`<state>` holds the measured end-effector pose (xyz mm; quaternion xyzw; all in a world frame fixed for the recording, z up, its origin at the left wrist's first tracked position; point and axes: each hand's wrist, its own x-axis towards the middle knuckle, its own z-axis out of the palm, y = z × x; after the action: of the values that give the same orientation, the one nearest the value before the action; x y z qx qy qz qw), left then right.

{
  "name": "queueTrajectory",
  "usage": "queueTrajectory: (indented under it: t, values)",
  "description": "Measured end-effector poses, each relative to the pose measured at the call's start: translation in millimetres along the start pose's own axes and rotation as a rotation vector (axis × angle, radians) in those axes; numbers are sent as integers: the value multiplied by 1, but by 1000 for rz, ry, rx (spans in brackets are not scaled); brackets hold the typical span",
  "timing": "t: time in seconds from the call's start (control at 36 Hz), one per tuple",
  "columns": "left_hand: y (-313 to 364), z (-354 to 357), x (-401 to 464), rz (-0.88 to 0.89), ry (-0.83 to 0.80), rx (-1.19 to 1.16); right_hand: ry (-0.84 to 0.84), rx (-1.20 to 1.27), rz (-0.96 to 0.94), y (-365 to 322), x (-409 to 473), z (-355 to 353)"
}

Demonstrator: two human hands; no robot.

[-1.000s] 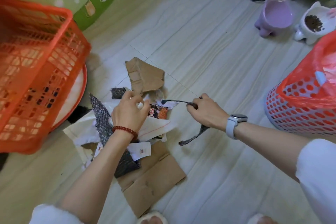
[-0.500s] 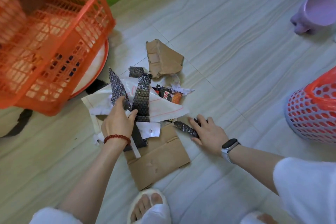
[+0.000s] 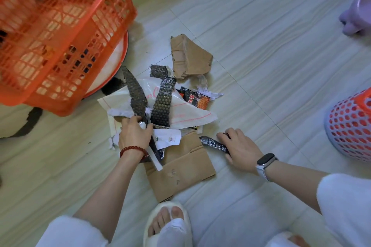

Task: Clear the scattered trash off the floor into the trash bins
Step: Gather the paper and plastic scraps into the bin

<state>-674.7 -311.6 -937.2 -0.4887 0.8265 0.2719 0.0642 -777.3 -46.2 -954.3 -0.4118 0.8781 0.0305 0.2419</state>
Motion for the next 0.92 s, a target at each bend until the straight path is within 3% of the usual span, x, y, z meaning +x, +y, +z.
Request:
queueTrajectory:
  t: [0.14,0.31,0.53,0.61,0.75,0.92]
  values:
    - [-5,2,-11,79,-74,12,22,-148,-69,2,-11,6]
    - [-9,10,-13,120,-147,138,74,-163,-115,7,-1,7]
    - [0,16,-27,326,-5,222,-47,-77,-37,2,11,0]
    - [-2,14,-25,345,63,173,-44,22,33,3,11,-9]
    - [6,0,-17,283,129,0,54,402,125,9,16,-30]
    - [26,-23,-11,203,174,-336,162,769,248,10,27,-69]
